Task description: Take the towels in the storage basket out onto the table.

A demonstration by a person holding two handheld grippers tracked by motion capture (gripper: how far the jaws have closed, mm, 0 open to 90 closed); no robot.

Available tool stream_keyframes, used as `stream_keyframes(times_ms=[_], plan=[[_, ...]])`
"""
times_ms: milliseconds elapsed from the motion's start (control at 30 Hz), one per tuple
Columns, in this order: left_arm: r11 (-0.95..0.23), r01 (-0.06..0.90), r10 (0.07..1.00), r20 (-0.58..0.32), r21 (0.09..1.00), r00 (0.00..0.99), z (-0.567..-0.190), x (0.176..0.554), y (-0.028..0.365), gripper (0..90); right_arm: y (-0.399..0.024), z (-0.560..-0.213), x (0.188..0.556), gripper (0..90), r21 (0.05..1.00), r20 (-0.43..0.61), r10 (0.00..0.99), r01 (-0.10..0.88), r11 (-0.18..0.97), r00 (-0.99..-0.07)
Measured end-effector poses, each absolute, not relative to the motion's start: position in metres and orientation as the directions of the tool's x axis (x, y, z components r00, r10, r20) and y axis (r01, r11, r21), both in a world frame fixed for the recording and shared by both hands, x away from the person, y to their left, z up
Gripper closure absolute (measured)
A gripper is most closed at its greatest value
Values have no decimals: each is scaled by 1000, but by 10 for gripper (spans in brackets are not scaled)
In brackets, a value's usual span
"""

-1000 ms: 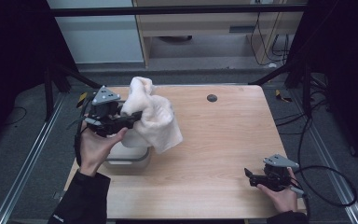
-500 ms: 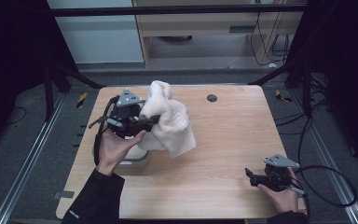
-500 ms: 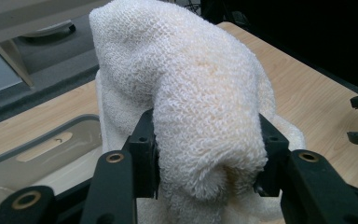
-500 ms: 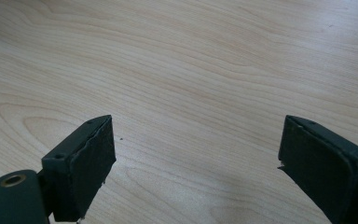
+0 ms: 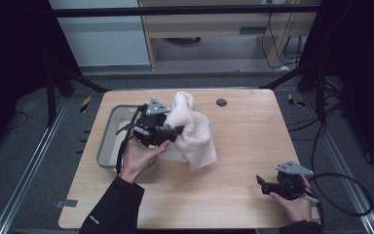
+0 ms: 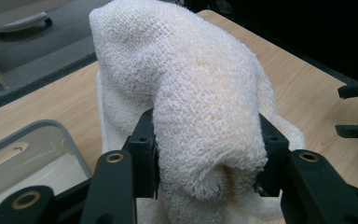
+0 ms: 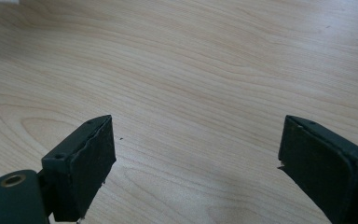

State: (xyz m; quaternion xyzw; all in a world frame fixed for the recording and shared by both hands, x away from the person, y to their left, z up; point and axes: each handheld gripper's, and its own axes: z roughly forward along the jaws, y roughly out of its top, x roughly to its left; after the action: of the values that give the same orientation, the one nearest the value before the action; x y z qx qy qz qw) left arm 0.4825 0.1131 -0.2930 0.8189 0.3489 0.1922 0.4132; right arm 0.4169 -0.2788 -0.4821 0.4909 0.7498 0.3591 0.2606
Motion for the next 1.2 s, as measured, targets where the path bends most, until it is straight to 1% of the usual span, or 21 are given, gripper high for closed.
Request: stream_keyframes(times_ms=[667, 900, 1200], plan=[[-454, 410, 682, 12, 791, 731, -330, 490, 73, 527, -284, -483, 416, 108, 802, -32, 932, 547, 240, -362], [-448, 419, 669, -15, 790, 743, -348, 495, 58, 527, -286, -483, 416, 108, 801, -23, 938, 555, 225, -347], [-467, 428, 650, -28, 774, 760, -367, 498, 43, 526, -288, -484, 416, 108, 806, -26, 939, 549, 222, -342]])
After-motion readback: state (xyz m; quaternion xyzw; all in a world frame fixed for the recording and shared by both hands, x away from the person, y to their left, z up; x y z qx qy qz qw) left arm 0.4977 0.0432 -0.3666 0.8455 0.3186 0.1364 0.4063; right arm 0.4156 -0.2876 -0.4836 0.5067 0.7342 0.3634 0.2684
